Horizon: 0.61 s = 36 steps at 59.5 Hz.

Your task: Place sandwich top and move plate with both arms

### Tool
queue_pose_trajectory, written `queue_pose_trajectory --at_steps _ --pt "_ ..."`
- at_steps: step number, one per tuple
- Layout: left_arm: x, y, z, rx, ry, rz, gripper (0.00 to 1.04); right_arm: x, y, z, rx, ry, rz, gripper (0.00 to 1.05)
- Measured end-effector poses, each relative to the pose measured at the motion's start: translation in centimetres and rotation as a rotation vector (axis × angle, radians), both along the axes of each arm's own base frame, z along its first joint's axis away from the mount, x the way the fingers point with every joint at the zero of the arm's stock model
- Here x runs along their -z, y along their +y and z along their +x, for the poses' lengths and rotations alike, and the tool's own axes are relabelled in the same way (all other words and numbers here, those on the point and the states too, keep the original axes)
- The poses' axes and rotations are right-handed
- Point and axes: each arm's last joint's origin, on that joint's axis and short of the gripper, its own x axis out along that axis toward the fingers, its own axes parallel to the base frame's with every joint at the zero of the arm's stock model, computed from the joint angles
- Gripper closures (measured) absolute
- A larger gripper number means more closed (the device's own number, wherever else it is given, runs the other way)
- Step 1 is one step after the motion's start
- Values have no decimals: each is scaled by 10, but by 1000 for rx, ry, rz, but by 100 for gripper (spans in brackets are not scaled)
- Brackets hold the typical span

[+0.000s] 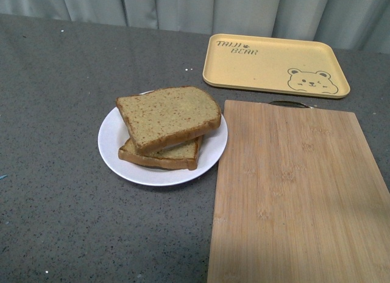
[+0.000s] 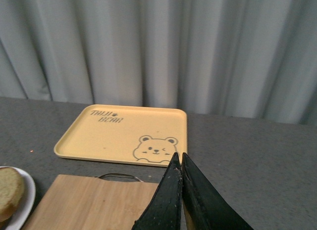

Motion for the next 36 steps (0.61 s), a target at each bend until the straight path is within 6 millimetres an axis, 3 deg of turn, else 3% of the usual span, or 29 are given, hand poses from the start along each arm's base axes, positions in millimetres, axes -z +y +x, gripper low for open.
queue_pose_trajectory --at_steps 36 --pt "0 0 0 0 0 0 7 -1 -3 -43 13 -2 0 104"
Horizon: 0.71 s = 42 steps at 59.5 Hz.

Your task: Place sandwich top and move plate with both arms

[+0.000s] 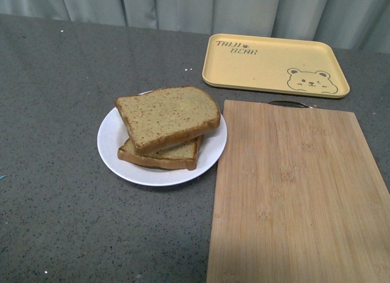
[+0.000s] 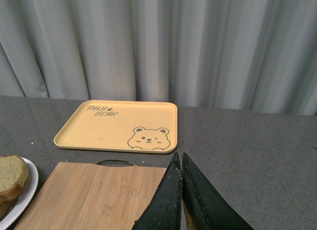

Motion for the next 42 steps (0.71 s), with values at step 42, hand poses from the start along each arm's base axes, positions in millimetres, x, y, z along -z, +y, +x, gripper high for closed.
queue_pose_trajectory --at_steps 42 --pt "0 0 0 0 0 0 7 -6 0 -24 -2 -21 0 104"
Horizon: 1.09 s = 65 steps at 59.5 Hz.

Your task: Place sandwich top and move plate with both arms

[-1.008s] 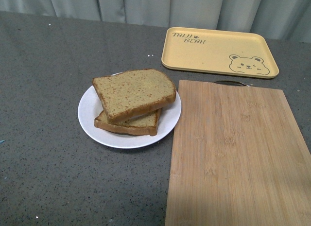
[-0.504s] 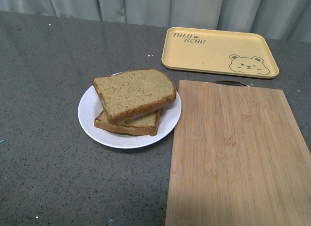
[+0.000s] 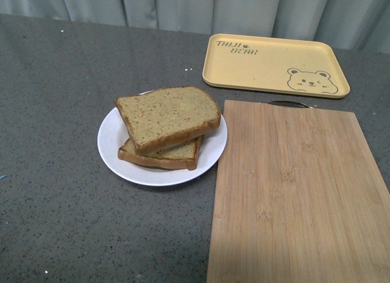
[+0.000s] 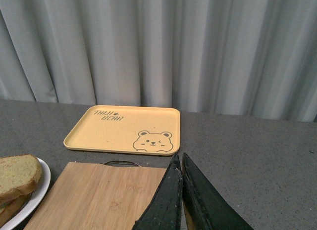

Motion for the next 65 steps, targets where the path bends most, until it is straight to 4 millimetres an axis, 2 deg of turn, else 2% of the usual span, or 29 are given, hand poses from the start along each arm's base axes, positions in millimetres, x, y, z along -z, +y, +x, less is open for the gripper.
queue_pose_trajectory --at_steps 42,46,51,55,58,65 --pt "0 0 0 0 0 0 7 3 0 -19 -2 5 0 104" --pt "0 0 0 0 0 0 7 3 0 -19 -2 4 -2 94" --pt "1 0 0 16 18 -3 7 3 0 -19 -2 5 -2 73" --pt "4 1 4 158 278 -82 7 3 0 -19 -2 5 -2 59" --pt "6 2 12 187 381 -144 7 3 0 -19 -4 5 -2 50" --pt "7 5 39 189 484 -248 7 3 0 -19 -2 5 -2 30"
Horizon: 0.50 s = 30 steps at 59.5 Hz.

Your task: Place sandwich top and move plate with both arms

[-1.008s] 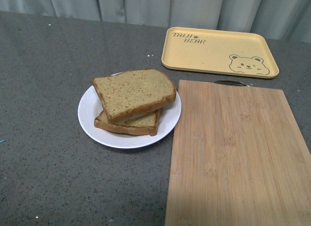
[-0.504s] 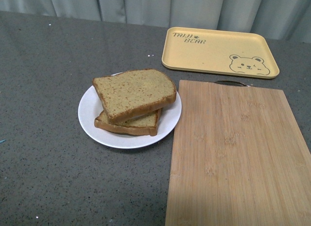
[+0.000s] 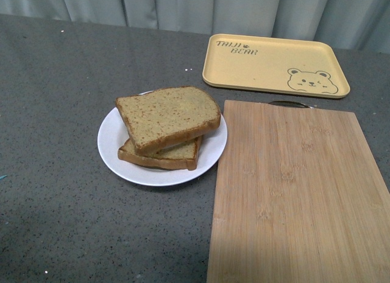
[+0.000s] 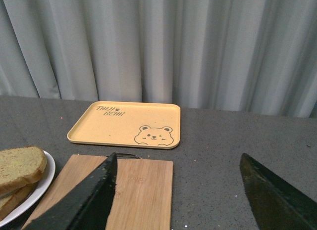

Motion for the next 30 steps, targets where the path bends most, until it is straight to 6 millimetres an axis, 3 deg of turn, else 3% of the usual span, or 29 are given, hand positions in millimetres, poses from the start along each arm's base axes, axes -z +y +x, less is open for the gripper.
queue_pose_trajectory --at_steps 8,16,30 --pt "-1 0 45 18 93 -109 7 0 0 0 0 0 0 8" --pt "14 1 94 30 211 -179 7 0 0 0 0 0 0 10" --pt "47 -1 156 38 387 -292 7 0 0 0 0 0 0 9"
